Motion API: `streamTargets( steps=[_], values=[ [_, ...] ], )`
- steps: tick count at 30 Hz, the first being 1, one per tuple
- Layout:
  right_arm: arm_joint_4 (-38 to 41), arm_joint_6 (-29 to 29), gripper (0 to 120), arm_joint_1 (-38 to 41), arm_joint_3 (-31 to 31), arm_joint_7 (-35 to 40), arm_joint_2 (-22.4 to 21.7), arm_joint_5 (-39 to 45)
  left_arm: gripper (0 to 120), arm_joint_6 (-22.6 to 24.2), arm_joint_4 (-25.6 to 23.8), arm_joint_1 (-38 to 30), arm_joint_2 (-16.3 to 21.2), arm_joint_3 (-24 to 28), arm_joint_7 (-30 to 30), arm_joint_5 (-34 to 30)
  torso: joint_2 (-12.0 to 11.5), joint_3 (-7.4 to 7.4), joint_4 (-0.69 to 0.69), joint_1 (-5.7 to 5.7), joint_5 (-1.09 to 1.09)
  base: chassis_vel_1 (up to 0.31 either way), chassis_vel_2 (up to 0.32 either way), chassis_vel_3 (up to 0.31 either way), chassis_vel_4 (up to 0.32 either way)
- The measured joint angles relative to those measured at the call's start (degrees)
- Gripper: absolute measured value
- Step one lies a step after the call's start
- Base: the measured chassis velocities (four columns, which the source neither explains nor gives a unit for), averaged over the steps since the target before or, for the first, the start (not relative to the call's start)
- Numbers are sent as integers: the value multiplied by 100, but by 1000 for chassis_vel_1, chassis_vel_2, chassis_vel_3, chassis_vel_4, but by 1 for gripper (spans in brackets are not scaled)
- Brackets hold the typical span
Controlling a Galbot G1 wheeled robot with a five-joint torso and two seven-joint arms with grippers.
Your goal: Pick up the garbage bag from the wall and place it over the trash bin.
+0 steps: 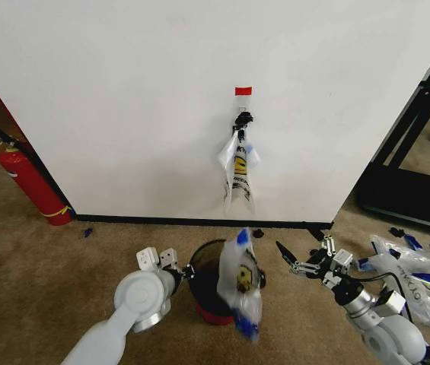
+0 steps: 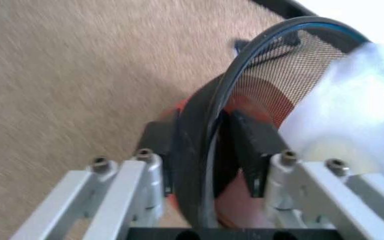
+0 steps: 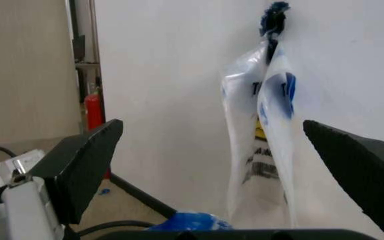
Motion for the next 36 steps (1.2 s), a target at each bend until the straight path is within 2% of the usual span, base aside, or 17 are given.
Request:
streamTargets(
  steps=[1,6,7,9,12,13,15,18,20,21,24,28,29,32,36],
  values=[
    [0,0,100,0,0,0,0,0,35,0,0,0,0,0,0,0,0,0,0,0,0,0,0,0,0],
    [-96,0,100,187,-195,-5,46,-34,58,-66,-359,201,216,-252,221,641,0,0,-1,0,0,0,0,0,0],
    [-96,0,100,187,-195,-5,46,-34,58,-66,-359,201,216,-252,221,641,0,0,-1,0,0,0,0,0,0],
    [-135,1,100,252,-229,-6,43,-34,66,-206,-725,322,358,-418,392,1018,0,1,0,0,-1,0,0,0,0],
    [-362,10,100,459,-102,140,37,-3,79,-317,-1497,466,573,-506,611,1175,0,0,0,0,3,0,0,0,0],
    [-362,10,100,459,-102,140,37,-3,79,-317,-1497,466,573,-506,611,1175,0,0,0,0,3,0,0,0,0],
    [-563,-47,100,633,67,518,-14,46,87,-334,-1850,528,632,-431,719,1221,0,0,1,0,4,0,0,0,0],
    [-717,-192,100,754,286,965,-173,95,97,-306,-2008,615,621,-161,973,1521,0,0,0,0,1,0,0,0,0],
    [-776,-283,100,789,477,1036,-290,154,99,-273,-1903,707,597,73,1563,2240,0,0,-2,0,0,0,0,0,0],
    [-776,-283,100,789,477,1036,-290,154,99,-273,-1903,707,597,73,1563,2240,0,0,-2,0,0,0,0,0,0],
    [-804,-286,100,802,539,1027,-370,169,100,-313,-1538,704,582,473,2401,3378,0,0,1,0,1,0,0,0,0],
    [-772,-230,100,694,489,1051,-350,86,100,-368,-1024,361,648,1047,3234,4518,0,0,-1,0,1,0,0,0,0],
    [-772,-230,100,694,489,1051,-350,86,100,-368,-1024,361,648,1047,3234,4518,0,0,-1,0,1,0,0,0,0],
    [-782,-156,100,682,353,1120,-299,-37,100,-412,-711,-58,691,1538,3406,4814,0,1,0,0,1,0,0,0,0],
    [-794,-141,100,697,196,1184,-266,-157,100,-310,-531,-620,774,2162,3303,4650,0,1,-1,0,2,0,0,0,0]
  ],
)
